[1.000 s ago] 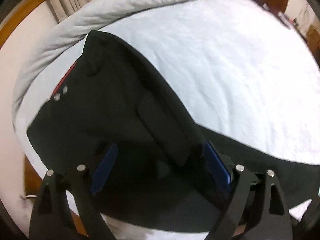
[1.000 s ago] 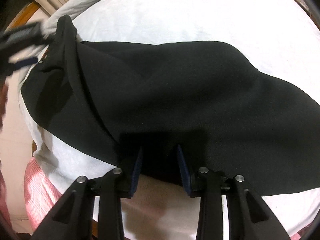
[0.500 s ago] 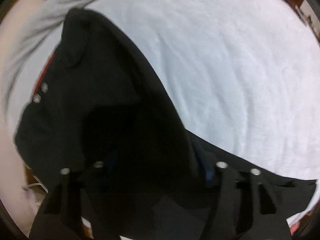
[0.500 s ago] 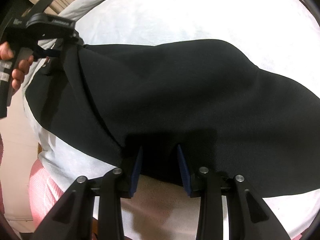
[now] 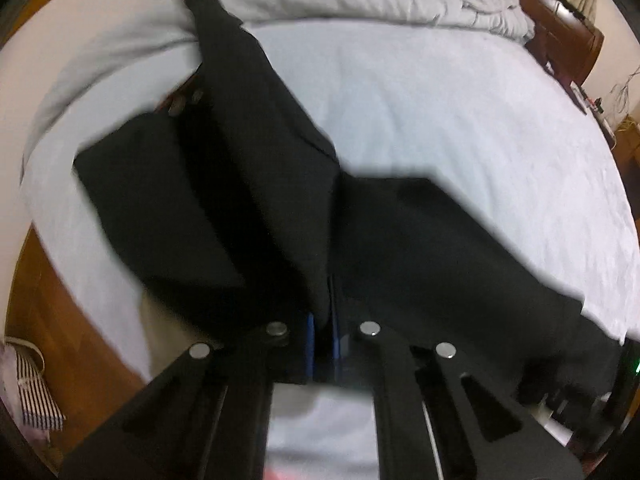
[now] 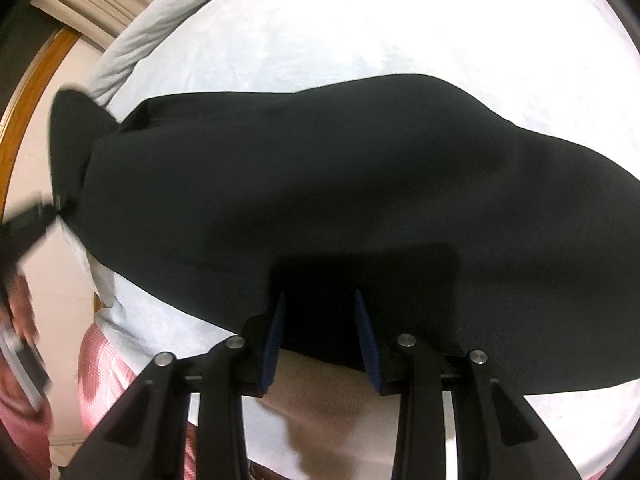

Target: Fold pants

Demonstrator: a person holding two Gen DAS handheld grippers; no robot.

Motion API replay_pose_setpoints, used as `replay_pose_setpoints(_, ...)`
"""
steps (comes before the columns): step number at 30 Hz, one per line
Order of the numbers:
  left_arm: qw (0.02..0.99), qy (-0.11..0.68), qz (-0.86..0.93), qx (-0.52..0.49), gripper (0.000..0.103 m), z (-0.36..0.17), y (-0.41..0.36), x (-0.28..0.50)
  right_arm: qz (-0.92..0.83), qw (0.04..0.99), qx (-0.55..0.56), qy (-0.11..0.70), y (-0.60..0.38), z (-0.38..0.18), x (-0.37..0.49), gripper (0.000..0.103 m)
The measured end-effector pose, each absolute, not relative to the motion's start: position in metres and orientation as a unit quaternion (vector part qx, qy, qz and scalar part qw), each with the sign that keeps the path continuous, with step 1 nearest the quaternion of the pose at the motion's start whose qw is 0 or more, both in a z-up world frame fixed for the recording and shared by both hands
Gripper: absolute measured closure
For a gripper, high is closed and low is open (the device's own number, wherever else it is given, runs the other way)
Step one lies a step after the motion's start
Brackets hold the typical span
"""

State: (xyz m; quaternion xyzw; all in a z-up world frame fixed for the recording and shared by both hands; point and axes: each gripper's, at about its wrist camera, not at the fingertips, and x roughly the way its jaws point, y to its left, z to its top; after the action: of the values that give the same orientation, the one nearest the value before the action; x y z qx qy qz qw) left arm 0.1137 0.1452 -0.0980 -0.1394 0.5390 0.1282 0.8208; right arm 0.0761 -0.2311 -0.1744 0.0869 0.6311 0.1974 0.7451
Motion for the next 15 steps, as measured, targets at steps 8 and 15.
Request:
replay_pose_setpoints(8,0.8,0.532,0.101,-0.258,0.054,-0.116,0.174,0.089,0.226,0.753,0.054,0.615,-0.2,-0.153,0.075,0.065)
replay_pose_setpoints(15,0.802,0.491,0.106,-0.322,0.038,-0.115,0.233,0.111,0.22,0.744,0.044,0.63,-0.19,-0.171,0.078,0.063)
